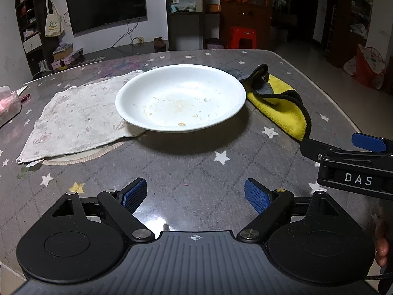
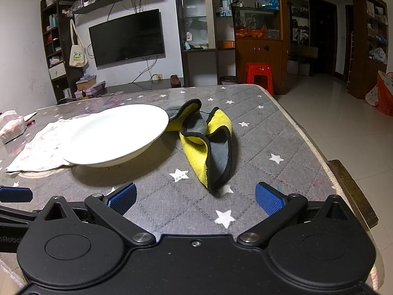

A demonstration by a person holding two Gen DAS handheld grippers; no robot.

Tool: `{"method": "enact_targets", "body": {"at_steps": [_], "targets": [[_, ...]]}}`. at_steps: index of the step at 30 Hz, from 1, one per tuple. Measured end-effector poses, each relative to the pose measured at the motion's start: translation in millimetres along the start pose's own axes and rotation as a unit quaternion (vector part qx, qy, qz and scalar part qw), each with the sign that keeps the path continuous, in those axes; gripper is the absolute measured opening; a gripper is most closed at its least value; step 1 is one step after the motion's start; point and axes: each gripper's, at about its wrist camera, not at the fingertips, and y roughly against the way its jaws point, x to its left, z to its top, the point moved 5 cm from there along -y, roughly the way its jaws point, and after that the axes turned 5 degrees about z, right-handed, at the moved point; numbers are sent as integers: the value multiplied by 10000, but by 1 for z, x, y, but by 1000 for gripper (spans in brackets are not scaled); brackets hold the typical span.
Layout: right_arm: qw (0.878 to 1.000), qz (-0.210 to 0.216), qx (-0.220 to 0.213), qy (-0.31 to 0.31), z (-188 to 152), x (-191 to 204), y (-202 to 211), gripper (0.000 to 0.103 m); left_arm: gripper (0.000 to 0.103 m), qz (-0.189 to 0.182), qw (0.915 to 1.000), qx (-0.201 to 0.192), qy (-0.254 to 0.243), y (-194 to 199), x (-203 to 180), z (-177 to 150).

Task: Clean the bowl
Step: 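Move the right tool toward the yellow-and-grey cloth beside the white bowl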

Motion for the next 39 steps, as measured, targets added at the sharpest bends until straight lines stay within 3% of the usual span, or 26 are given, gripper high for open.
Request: {"method": "enact_targets", "body": {"at_steps": [15,39], "targets": [[9999,42,76,70,-3,1,-3,103,88,12,10000,19,-23,-1,-1,0],[9974,-134,675,190,-29,-5,-22,103,88,76,9999,102,-53,-5,4,-1]]}}
